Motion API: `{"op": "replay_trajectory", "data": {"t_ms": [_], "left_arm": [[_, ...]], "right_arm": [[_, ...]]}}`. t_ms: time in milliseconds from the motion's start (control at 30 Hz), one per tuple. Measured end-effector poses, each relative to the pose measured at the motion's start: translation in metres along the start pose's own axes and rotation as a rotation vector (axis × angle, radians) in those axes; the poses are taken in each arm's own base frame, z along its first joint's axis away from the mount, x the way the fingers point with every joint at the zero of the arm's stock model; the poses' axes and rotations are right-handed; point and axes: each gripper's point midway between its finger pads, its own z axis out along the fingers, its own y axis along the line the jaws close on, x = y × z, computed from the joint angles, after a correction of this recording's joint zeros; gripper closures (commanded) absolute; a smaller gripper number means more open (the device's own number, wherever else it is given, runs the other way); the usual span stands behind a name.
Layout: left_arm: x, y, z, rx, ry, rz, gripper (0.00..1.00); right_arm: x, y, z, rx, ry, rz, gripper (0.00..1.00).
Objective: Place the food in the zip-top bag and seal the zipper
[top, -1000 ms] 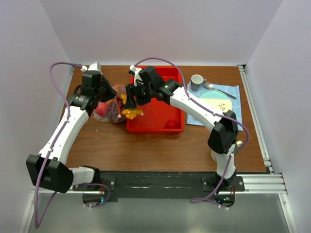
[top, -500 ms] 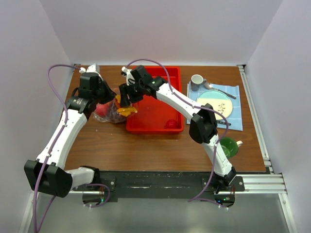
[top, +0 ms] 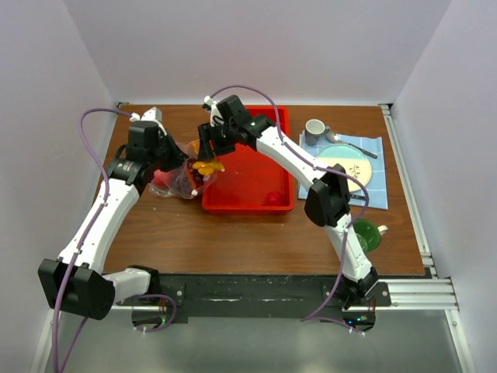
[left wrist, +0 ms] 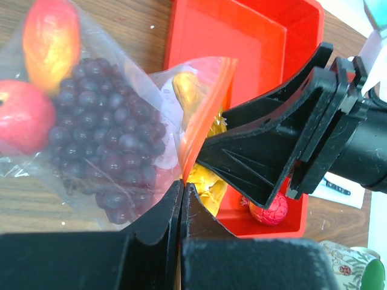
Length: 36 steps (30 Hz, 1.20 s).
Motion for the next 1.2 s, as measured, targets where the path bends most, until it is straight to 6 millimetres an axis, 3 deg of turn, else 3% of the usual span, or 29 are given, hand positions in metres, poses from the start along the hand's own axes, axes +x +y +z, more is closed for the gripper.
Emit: {"op": "replay_trajectory", "data": {"t_ms": [233,533,900,1200], "left_arm": [[0.001,-0.005,0.0,0.025,0.008,0.001,1.0],[0.005,-0.012,0.0,0.041,0.014,0.004,1.0],[0.007,-0.013,0.005,0.052,0.017,-0.011,1.0],[0.007,-0.013,0.007,0.056,0.011,-0.021,1.0]], "right_arm": [[-0.005,0.002,-0.001,0.091,-0.036,0.084,0.56],[0.003,-0.015,0.009,0.21,-0.063,0.238,0.45],[-0.001,-0.013,0.016,0.232,-0.108,0.308,0.18],[0.004,-0.015,0.019,0.233,-0.105,0.306,0.21]]}}
